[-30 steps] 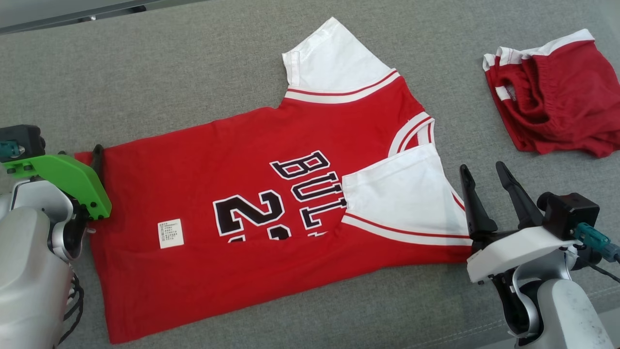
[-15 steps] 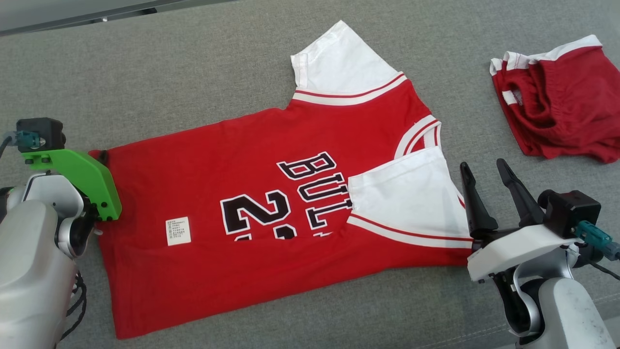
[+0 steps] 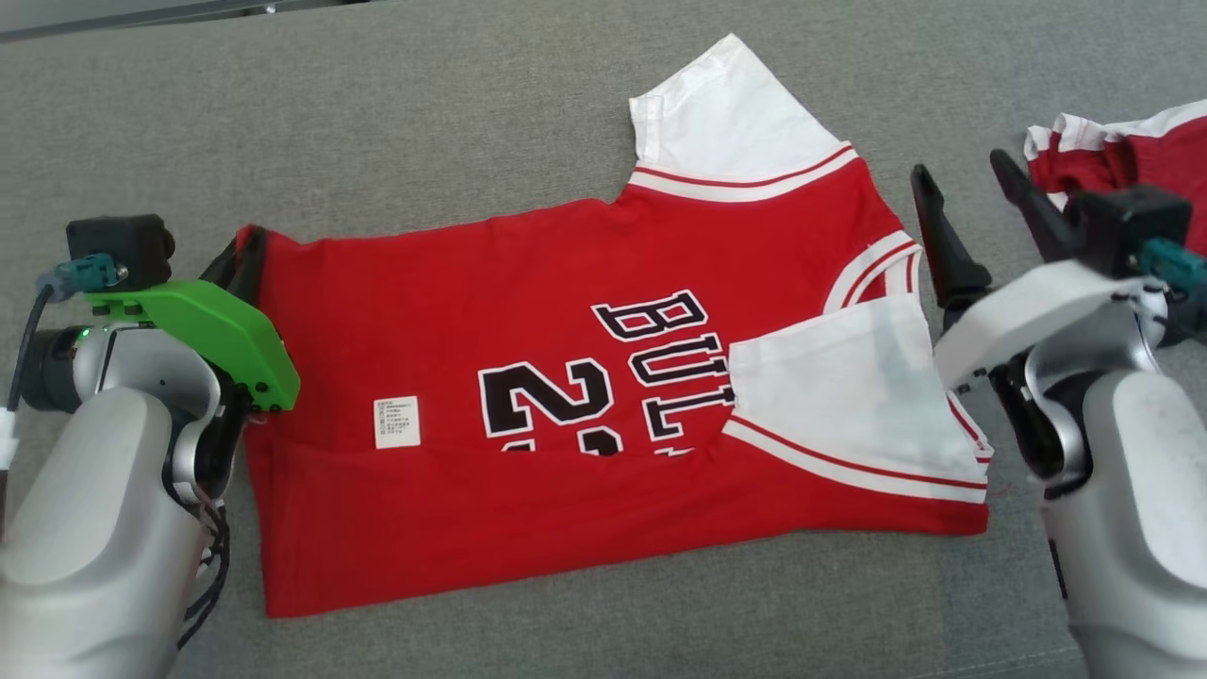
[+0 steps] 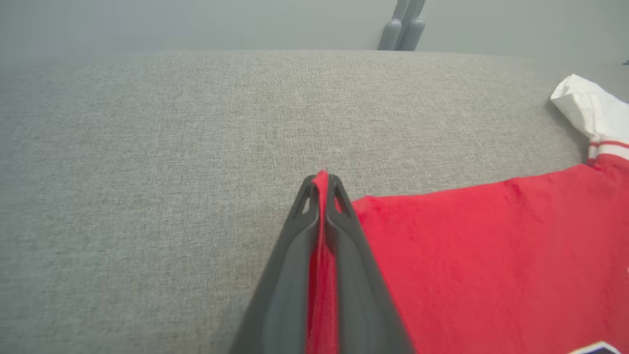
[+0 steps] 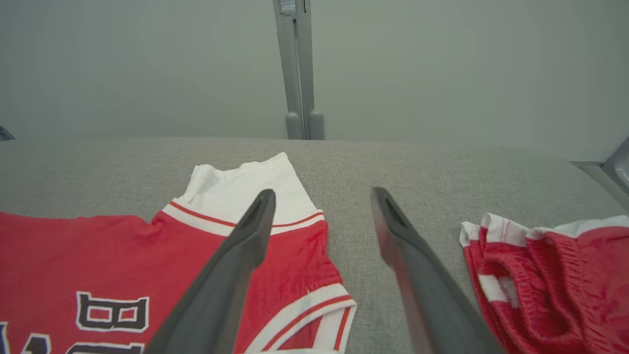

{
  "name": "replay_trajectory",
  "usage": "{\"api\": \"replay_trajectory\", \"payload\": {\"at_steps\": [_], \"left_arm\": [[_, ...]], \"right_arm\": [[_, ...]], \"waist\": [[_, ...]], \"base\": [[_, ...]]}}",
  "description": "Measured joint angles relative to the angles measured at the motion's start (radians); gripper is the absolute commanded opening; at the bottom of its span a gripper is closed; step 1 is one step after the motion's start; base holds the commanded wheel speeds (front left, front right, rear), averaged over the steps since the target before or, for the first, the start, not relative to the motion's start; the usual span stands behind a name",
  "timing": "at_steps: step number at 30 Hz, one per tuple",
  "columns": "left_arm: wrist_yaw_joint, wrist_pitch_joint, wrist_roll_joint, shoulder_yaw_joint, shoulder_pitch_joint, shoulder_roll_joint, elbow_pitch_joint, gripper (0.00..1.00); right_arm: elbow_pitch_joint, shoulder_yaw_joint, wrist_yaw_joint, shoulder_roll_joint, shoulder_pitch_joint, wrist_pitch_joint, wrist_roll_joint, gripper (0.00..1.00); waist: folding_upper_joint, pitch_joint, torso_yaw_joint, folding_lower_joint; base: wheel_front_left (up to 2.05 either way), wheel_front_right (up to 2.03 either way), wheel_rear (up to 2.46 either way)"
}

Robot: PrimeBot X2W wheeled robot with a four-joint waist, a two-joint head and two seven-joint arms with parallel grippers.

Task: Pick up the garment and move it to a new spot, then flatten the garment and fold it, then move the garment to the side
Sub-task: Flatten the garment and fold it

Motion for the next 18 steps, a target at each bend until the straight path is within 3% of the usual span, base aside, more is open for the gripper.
{"api": "replay_trajectory", "payload": {"at_steps": [10,18], "left_arm": [[0.035,-0.091,0.017,-0.015,0.064,-0.041,-0.178,0.00],[0.038,-0.117,0.023,-0.042,0.046,-0.094,-0.200,0.00]], "right_arm": [[0.258,0.074,0.000,-0.095,-0.344,0.169,0.042,1.00],[0.518,0.093,0.000,-0.139,-0.558,0.237,0.011,1.00]], "waist": [[0.0000,0.027,0.104,0.0000],[0.0000,0.078,0.183,0.0000]], "base": [[0.00,0.00,0.00],[0.00,0.00,0.00]]}}
